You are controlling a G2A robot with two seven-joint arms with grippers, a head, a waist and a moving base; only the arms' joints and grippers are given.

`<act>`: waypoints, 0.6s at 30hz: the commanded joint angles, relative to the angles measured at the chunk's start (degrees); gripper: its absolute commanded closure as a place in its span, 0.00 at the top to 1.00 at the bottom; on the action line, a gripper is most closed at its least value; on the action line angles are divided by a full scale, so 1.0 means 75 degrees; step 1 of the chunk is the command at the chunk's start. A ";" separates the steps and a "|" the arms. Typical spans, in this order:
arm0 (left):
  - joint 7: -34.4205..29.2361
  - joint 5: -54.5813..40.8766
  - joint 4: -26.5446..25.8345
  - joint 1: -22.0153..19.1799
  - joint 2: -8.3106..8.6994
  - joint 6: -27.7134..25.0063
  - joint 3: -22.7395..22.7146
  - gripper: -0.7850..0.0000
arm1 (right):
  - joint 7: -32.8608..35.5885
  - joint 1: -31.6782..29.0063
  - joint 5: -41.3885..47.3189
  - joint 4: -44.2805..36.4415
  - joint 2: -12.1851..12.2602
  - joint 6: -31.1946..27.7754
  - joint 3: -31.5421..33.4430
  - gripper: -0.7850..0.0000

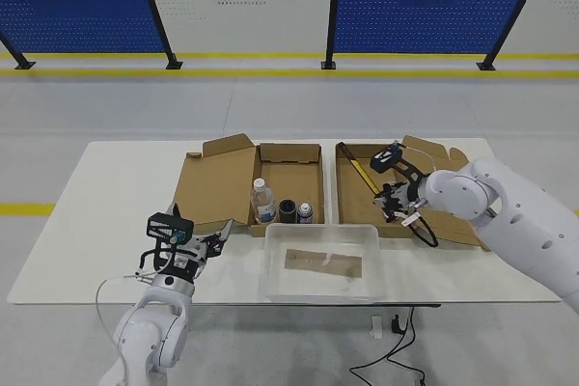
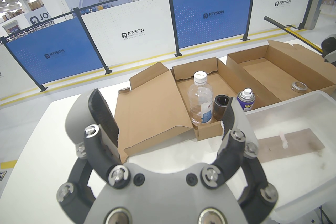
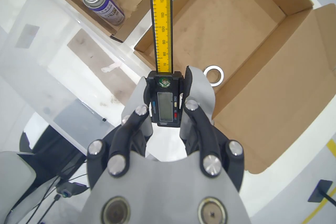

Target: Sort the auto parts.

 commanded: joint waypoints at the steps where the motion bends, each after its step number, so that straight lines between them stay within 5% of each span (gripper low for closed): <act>1: 0.0000 -0.0001 0.0000 0.0000 0.0000 0.0000 0.0000 1.00 | -0.0012 0.0011 0.0117 0.0347 -0.0121 0.0046 -0.0026 0.00; 13: 0.0000 -0.0001 0.0000 0.0000 0.0000 0.0000 0.0000 1.00 | -0.0038 0.0312 0.0645 0.2186 -0.1045 -0.0293 -0.0226 0.00; 18: 0.0000 -0.0001 0.0000 0.0000 0.0000 0.0000 0.0000 1.00 | -0.0033 0.0331 0.0656 0.2243 -0.1086 -0.0390 -0.0231 0.00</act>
